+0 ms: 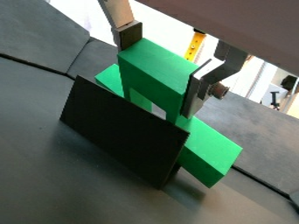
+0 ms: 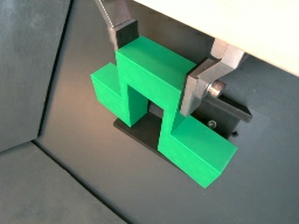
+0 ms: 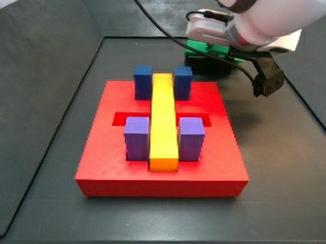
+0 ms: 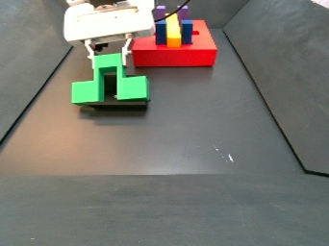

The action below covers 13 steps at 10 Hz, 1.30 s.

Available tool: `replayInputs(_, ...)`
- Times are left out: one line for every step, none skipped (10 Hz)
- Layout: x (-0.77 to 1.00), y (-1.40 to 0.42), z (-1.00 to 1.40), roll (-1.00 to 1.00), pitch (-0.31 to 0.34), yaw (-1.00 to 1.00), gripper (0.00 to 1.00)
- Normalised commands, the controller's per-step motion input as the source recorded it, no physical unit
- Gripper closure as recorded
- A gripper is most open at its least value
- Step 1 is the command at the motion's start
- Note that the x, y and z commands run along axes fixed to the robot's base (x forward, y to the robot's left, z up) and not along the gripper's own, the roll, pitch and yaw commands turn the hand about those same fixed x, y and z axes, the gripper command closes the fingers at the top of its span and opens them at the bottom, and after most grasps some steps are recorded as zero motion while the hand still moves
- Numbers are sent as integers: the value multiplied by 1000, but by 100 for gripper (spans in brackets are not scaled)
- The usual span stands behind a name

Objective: Pick up the green object. Move up. Place the green object on the fixture. Regrasp the green object. Move to above the board. Insert the green object.
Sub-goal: Regrasp the green object, then move to above the board.

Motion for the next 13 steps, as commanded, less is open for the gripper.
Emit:
replayInputs(0, 0, 0, 0, 0, 0, 100)
replayInputs(0, 0, 0, 0, 0, 0, 100)
replayInputs(0, 0, 0, 0, 0, 0, 100)
replayInputs(0, 0, 0, 0, 0, 0, 100)
replayInputs(0, 0, 0, 0, 0, 0, 100)
replayInputs(0, 0, 0, 0, 0, 0, 100)
replayInputs(0, 0, 0, 0, 0, 0, 100)
replayInputs(0, 0, 0, 0, 0, 0, 100)
replayInputs(0, 0, 0, 0, 0, 0, 100)
replayInputs(0, 0, 1400, 0, 0, 0, 100)
replayInputs(-29, 21, 1400, 16, 24, -69, 100)
replayInputs(-63, 35, 1400, -48, -10, -57, 100)
replayInputs(-69, 39, 1400, -29, 8, -45, 100)
